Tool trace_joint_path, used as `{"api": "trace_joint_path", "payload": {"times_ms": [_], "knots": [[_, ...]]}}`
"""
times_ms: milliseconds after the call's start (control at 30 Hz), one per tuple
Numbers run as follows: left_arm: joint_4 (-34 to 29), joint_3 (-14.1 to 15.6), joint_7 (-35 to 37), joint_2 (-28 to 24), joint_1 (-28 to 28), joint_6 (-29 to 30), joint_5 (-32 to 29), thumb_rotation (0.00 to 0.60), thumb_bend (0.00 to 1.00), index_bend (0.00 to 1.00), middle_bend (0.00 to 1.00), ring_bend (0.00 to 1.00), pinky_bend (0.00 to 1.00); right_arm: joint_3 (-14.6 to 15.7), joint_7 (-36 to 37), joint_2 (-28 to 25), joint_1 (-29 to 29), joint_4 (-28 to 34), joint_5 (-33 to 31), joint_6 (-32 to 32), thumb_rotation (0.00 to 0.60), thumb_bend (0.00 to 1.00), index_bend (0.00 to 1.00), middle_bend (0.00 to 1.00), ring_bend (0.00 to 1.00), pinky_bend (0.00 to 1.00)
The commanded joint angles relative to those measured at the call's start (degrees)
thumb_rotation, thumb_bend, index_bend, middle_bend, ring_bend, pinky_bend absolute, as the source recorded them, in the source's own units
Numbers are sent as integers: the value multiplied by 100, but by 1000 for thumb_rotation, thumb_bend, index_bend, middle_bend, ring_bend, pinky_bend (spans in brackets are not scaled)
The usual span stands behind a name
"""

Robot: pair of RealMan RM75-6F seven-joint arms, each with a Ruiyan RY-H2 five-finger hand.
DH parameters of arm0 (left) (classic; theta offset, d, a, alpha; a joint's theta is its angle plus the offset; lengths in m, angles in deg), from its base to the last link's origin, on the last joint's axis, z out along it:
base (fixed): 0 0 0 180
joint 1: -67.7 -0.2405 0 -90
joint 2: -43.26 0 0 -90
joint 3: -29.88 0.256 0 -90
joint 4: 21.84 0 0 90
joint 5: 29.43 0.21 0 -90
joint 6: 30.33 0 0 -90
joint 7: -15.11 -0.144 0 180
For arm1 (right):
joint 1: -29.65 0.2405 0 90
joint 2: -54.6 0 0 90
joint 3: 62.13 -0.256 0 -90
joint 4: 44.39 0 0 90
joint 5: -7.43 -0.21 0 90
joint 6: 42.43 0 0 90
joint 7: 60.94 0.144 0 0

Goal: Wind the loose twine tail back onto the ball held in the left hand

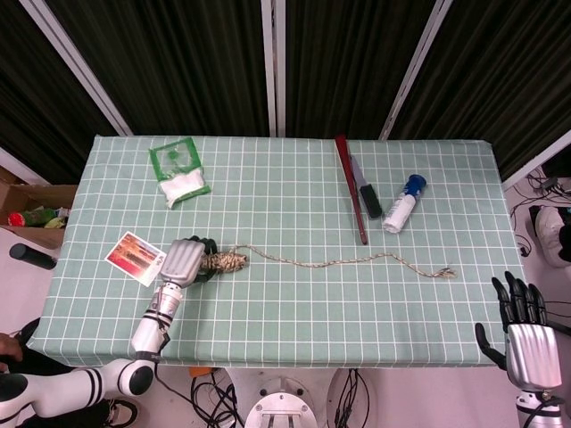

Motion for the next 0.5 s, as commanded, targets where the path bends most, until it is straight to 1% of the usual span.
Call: {"api": "trace_joint_path", "payload": {"times_ms": [33, 100, 167, 300, 433, 500], "knots": [[34, -72, 402, 65, -51, 255, 263, 600, 385, 626, 585, 495, 624, -2, 6, 2, 1, -2, -11, -11, 600, 367, 0, 0, 0, 0], [51, -109, 777, 99, -87, 414, 463, 600, 424, 689, 643, 556, 680, 7, -3, 12, 10, -9, -21, -48, 600, 367, 0, 0, 0, 0], [30, -145, 1327, 112, -125, 548, 684, 600, 442, 728, 681, 594, 715, 16, -19, 33, 26, -19, -28, -96, 600, 367, 0, 0, 0, 0], [-29, -230, 2256, 117, -170, 820, 1059, 600, 422, 743, 705, 622, 742, 6, -37, 76, 54, -25, -32, -139, 600, 367, 0, 0, 0, 1], [-337, -267, 3594, -38, -192, 941, 1440, 600, 418, 748, 714, 632, 756, -93, -108, 133, 67, -39, -147, -129, 600, 366, 0, 6, 0, 5], [-463, -268, 3994, -120, -196, 992, 1579, 600, 418, 750, 716, 635, 760, -147, -115, 157, 100, -72, -267, -213, 600, 366, 12, 26, 0, 16]]}}
